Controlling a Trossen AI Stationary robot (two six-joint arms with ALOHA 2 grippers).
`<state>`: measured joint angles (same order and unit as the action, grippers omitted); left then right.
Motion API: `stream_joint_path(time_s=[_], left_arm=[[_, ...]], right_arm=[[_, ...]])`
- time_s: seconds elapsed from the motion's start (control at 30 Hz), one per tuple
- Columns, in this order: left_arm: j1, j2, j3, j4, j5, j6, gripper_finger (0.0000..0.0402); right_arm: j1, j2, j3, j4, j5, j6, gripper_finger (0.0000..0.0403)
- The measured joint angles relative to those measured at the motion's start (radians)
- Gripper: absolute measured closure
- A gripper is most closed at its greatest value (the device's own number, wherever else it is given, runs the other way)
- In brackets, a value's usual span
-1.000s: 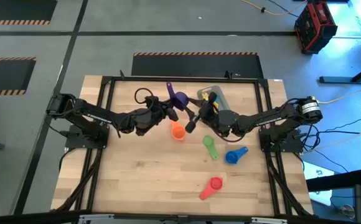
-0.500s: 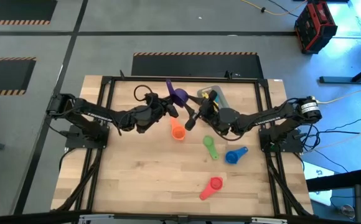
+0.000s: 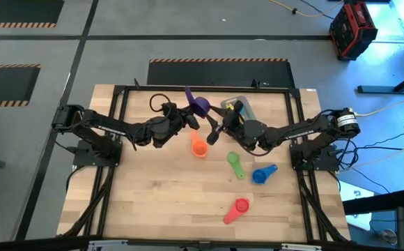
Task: Nest measuring cups in basket
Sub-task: Stack the violet measuring cup on top of the yellow measuring cup into the gray bin
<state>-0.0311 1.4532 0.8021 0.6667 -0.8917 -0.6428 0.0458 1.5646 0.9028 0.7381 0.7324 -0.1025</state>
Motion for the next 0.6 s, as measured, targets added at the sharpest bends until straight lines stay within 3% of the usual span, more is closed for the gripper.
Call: stream_joint_path(time_s=[0.4, 0.6], left_arm=[[0.018, -0.002, 0.000, 0.005, 0.012, 0.021, 0.0399], [0.018, -0.004, 0.000, 0.009, 0.039, 0.030, 0.0399]], right_arm=[[0.002, -0.001, 0.000, 0.041, -0.050, 0.041, 0.0242], [0.001, 0.002, -0.001, 0.124, -0.075, -0.062, 0.0242]])
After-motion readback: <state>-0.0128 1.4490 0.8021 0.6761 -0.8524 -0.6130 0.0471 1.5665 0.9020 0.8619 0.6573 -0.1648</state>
